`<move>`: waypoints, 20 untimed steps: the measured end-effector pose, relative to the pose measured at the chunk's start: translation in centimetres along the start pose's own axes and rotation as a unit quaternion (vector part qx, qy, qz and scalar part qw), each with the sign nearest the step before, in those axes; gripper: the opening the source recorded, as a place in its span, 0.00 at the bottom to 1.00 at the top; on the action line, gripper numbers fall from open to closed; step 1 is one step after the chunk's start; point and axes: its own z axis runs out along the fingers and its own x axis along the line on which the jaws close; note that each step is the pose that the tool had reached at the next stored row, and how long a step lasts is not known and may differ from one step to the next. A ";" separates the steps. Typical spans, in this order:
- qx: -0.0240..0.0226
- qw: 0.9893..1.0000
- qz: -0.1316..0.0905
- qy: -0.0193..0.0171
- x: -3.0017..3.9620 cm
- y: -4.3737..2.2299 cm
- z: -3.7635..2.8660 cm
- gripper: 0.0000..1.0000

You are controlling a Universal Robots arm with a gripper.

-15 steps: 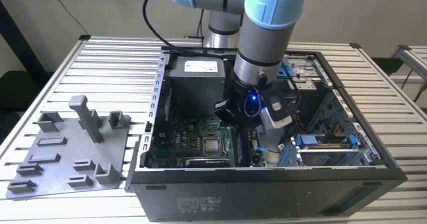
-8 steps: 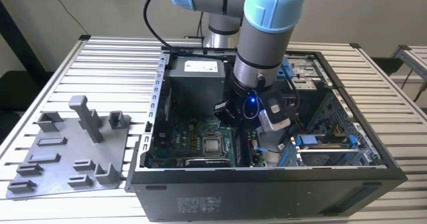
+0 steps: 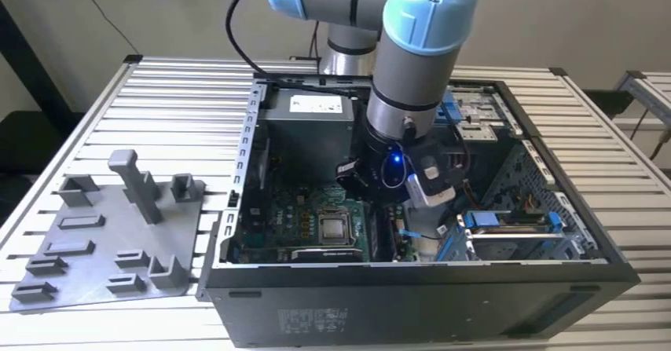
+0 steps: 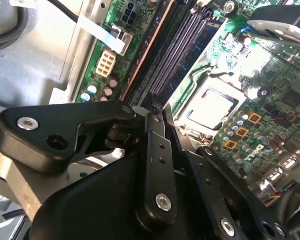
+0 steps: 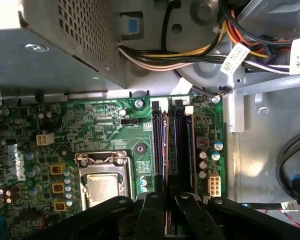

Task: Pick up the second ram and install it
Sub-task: 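Insert the second ram into the second slot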

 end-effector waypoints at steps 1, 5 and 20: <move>0.000 1.000 0.000 0.000 0.00 0.00 0.01 0.14; 0.000 1.000 0.000 0.000 -0.01 0.00 0.39 0.14; 0.000 1.000 0.000 0.000 0.01 0.06 0.59 0.14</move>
